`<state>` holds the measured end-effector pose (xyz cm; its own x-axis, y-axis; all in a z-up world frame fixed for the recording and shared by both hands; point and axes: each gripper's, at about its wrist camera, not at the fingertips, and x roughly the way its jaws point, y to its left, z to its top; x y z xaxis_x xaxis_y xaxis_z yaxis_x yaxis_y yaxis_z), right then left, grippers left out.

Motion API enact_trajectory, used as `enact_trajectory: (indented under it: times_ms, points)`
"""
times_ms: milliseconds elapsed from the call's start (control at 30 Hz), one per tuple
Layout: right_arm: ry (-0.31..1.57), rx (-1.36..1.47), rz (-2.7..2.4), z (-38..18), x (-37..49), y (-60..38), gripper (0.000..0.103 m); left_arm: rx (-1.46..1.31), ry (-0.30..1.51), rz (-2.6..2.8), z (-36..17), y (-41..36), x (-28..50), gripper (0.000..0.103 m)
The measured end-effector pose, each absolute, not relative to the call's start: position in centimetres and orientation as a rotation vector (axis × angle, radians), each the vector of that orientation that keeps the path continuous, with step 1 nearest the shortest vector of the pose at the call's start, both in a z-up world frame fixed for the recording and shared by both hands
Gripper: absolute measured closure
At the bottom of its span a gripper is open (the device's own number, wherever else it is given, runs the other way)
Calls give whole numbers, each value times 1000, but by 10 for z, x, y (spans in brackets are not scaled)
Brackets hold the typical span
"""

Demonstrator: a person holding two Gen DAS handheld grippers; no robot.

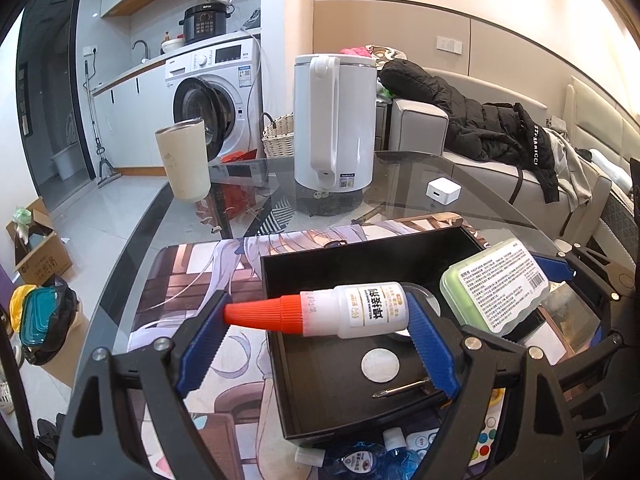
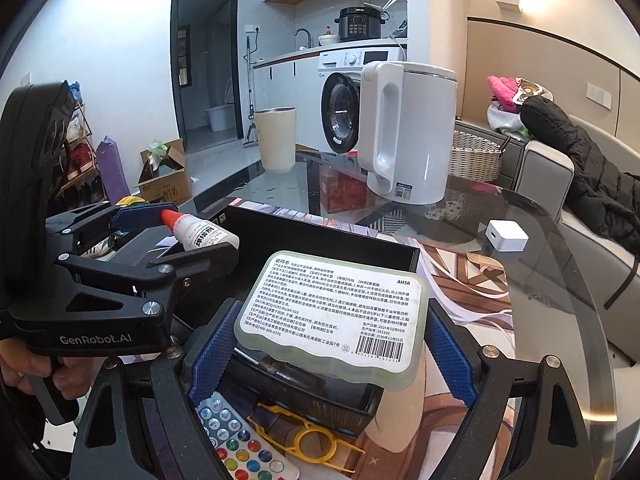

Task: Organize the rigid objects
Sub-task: 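Carry the glue bottle and pill case over the black box with both tools, then open both tools to drop the glue bottle and pill case into the box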

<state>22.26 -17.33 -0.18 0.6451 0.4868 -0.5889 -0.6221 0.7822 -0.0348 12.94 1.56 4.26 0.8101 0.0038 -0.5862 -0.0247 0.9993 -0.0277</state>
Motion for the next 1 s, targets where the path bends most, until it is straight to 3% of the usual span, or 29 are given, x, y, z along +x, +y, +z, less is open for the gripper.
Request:
enact_trajectory:
  times_ms: [267, 500, 1000]
  points:
    - [583, -245, 620, 1, 220, -179, 7, -57, 641, 20, 42, 15, 123, 16]
    - [584, -226, 582, 6, 210, -194, 3, -67, 648, 48, 44, 14, 110, 0]
    - [619, -204, 552, 2, 174, -206, 1, -69, 640, 105, 41, 24, 67, 0]
